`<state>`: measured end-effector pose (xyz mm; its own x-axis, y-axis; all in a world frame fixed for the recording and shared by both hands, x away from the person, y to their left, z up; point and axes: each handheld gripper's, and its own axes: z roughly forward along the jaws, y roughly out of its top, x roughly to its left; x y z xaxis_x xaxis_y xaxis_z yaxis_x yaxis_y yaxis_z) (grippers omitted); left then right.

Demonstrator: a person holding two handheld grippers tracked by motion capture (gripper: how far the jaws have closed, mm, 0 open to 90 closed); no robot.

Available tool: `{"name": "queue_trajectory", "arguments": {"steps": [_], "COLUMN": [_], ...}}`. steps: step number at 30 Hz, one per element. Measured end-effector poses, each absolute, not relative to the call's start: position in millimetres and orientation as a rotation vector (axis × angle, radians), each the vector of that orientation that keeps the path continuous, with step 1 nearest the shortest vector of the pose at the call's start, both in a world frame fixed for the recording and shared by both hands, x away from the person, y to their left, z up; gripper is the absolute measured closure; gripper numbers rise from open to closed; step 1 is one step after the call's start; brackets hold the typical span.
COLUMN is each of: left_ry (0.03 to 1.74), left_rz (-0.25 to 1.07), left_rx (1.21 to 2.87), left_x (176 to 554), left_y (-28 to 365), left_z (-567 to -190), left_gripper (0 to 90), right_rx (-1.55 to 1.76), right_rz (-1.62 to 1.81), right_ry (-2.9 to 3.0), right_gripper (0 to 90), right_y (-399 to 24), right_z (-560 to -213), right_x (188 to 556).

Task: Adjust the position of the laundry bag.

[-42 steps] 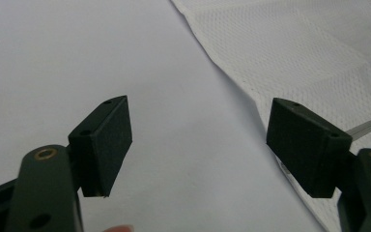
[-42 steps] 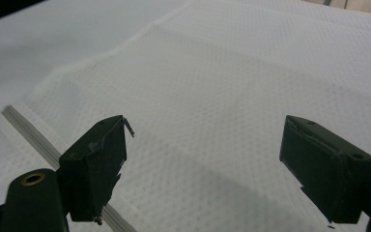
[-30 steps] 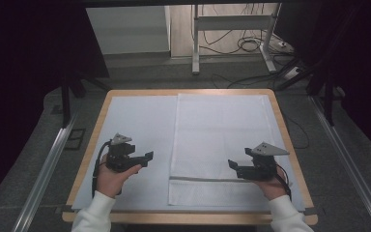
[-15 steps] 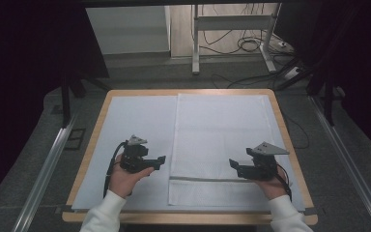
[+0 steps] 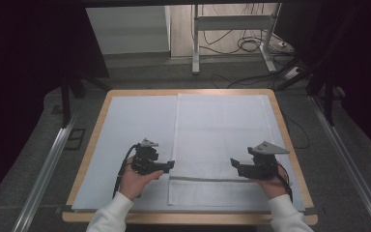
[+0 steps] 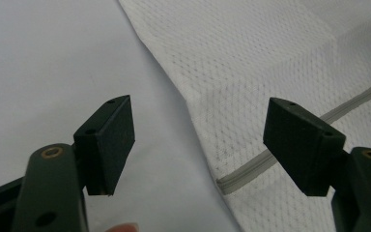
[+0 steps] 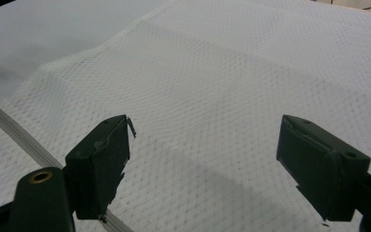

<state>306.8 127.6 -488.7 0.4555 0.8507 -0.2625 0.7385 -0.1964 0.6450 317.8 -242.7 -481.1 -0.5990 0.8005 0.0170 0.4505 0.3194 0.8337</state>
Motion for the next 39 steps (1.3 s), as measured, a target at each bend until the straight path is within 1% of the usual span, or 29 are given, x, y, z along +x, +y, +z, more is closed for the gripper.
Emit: {"name": "queue_trajectory", "arguments": {"steps": [5, 14, 23, 39], "left_ry": [1.335, 1.351, 1.373, 1.394], "left_rz": [0.138, 0.121, 0.049, 0.020], "left_rx": [1.957, 1.977, 1.988, 1.998], "left_x": [315, 323, 330, 336], "left_y": [125, 118, 109, 102], "left_z": [-489, -498, -513, -521], "left_gripper": [27.1, 29.5, 32.6, 33.9], "right_rx": [1.118, 1.116, 1.119, 1.137], "right_rz": [1.191, 1.176, 1.168, 1.156], "right_ry": [2.187, 2.189, 2.184, 2.163], "right_gripper": [18.9, 18.9, 19.0, 19.0], "right_y": [-243, -242, -242, -247], "right_z": [-481, -482, -482, -482], "right_x": [318, 317, 317, 317]}}
